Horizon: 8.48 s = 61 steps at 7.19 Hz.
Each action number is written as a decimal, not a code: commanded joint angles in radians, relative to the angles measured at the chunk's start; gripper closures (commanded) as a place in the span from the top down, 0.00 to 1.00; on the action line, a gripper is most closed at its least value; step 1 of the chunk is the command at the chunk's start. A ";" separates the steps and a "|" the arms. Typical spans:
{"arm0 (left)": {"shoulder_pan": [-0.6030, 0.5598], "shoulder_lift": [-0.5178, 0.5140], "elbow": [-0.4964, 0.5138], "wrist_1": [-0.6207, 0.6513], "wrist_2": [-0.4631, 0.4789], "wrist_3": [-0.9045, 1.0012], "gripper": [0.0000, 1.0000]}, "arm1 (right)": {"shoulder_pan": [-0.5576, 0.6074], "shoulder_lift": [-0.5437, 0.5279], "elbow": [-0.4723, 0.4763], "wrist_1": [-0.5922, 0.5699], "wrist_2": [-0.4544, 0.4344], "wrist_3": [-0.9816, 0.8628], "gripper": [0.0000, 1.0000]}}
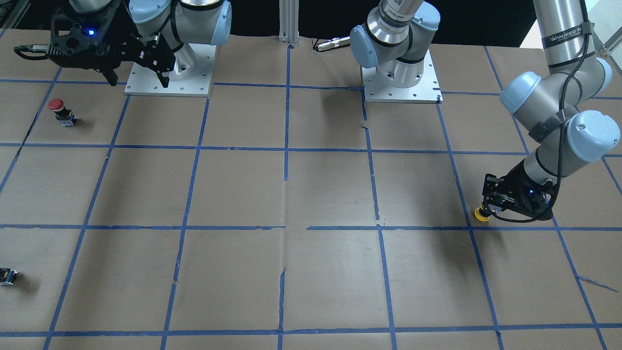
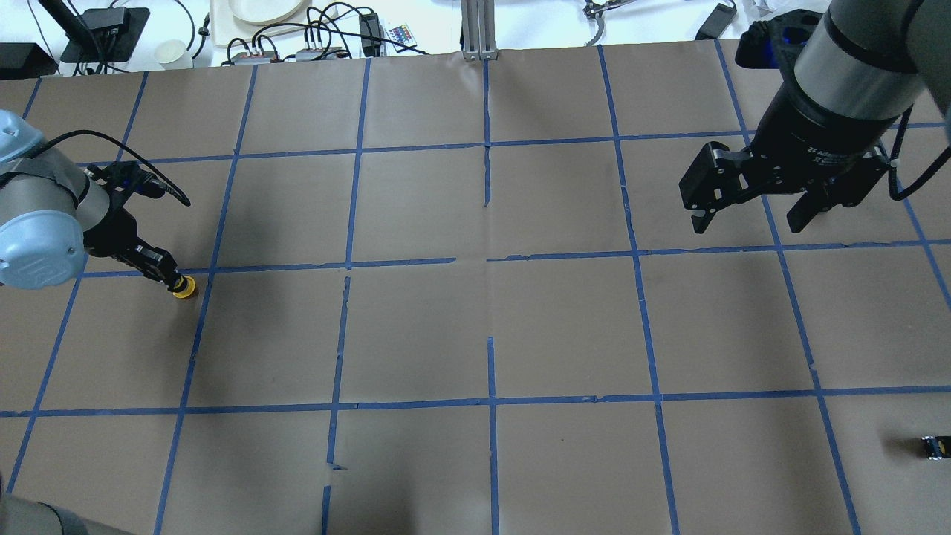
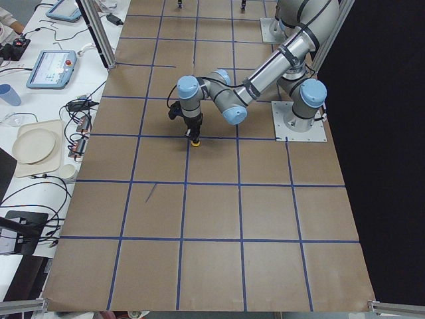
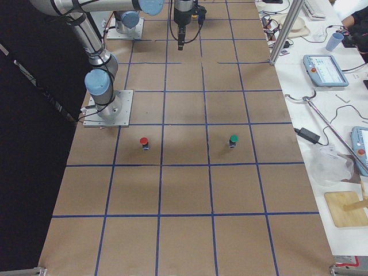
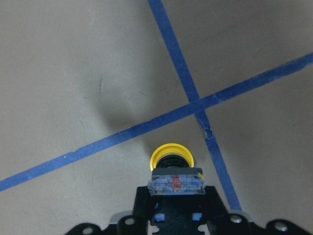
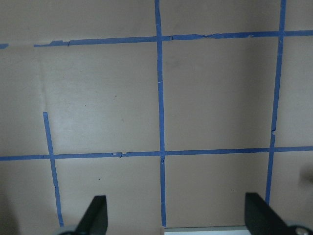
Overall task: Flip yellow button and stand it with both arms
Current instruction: 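Lift the button with the left gripper while the right gripper approaches, then close the right gripper on the yellow cap held by the left gripper, then open the left gripper and release the button to the right gripper, then carry the button away with the right gripper while the left gripper withdraws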
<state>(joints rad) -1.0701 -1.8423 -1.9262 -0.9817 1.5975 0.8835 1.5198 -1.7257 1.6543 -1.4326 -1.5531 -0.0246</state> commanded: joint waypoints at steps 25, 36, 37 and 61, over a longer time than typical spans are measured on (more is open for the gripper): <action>-0.470 0.399 -0.082 -0.718 -1.527 -0.535 0.15 | -0.219 0.019 0.170 0.583 1.182 0.666 1.00; -0.472 0.400 -0.086 -0.707 -1.530 -0.537 0.15 | -0.171 0.023 0.160 0.583 1.229 0.672 0.18; -0.472 0.399 -0.086 -0.707 -1.530 -0.537 0.16 | -0.171 0.023 0.159 0.583 1.231 0.670 0.10; -0.547 0.121 0.543 -0.606 -0.017 -0.899 1.00 | -0.306 0.152 0.024 -0.027 -0.025 -0.172 0.03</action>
<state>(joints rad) -1.6095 -1.7173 -1.4150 -1.5731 1.5886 -0.0174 1.2145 -1.5832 1.6715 -1.4024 -1.5293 -0.0240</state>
